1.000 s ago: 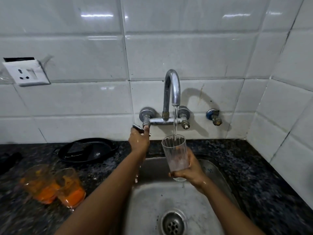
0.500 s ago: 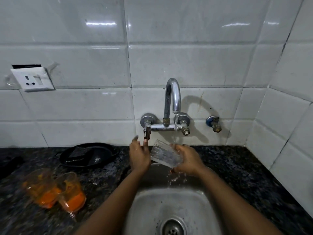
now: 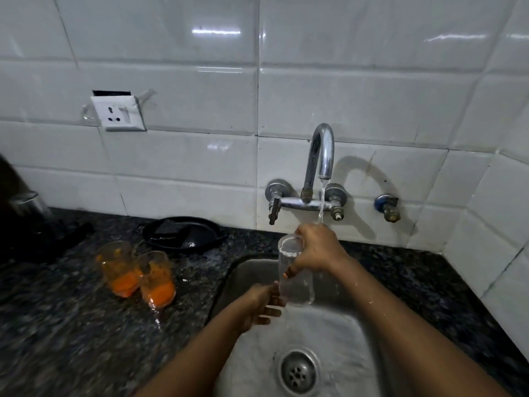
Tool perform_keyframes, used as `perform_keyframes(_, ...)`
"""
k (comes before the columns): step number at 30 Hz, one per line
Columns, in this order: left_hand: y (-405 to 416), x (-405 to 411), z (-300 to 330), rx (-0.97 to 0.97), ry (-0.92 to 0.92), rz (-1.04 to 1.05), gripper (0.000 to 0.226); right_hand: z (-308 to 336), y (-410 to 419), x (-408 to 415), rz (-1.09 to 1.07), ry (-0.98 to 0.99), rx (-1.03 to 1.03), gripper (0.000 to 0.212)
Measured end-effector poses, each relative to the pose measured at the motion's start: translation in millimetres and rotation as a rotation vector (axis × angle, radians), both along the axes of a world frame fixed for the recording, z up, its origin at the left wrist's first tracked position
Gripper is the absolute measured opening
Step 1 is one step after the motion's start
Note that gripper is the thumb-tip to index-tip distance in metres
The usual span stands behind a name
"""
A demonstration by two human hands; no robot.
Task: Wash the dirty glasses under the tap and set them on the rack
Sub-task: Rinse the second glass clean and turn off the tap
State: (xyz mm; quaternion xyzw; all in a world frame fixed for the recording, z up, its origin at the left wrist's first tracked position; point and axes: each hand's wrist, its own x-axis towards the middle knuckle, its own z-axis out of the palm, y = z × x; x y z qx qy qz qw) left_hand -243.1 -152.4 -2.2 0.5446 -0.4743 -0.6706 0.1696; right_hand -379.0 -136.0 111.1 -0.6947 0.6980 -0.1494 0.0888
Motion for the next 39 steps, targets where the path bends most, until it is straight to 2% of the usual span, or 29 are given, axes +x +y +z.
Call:
perform_keyframes(3,7.1,15.9,-0.2,-0.025,-0.017,-0.033,0.032,6.2,12.9,7.1,0.053,0.104,0.055,0.072)
perform_keyframes(7,11.1,41.1,5.0,-0.132,-0.019,0.016,0.031,16.3,26.1,19.9,0.120,0.149,0.025,0.072)
perform_keyframes(13,22.1,120.0,40.3,-0.276,0.091,0.047,0.028,37.6,27.8,64.5,0.170,0.069,-0.153,0.062)
perform_keyframes(16,23.3,179.8,51.0,-0.399,0.055,0.111,0.027,47.5,20.0,99.0,0.224,0.021,-0.354,0.057)
perform_keyframes(20,17.8,289.3,43.1,-0.670,-0.185,0.275,0.018,48.6,-13.0,175.4,0.273,-0.070,-0.547,0.057)
perform_keyframes(25,-6.5,433.0,7.7,-0.716,-0.587,0.622,0.010,44.1,-72.5,302.4,0.401,-0.244,-0.543,0.060)
perform_keyframes(30,-25.9,548.7,-41.0,-0.702,-0.928,0.698,0.021,22.6,-133.5,432.2,0.494,-0.309,-0.408,0.059)
perform_keyframes(32,-34.6,570.5,-59.1,-0.685,-1.011,0.695,0.033,10.6,-151.6,472.9,0.529,-0.282,-0.372,0.056)
perform_keyframes(35,-42.6,583.0,-74.2,-0.657,-1.027,0.674,0.052,-5.7,-175.9,526.1,0.550,-0.195,-0.327,0.057)
perform_keyframes(39,-44.3,580.0,-76.9,-0.743,-0.980,0.693,0.104,-24.6,-208.5,576.1,0.536,-0.101,-0.279,0.058)
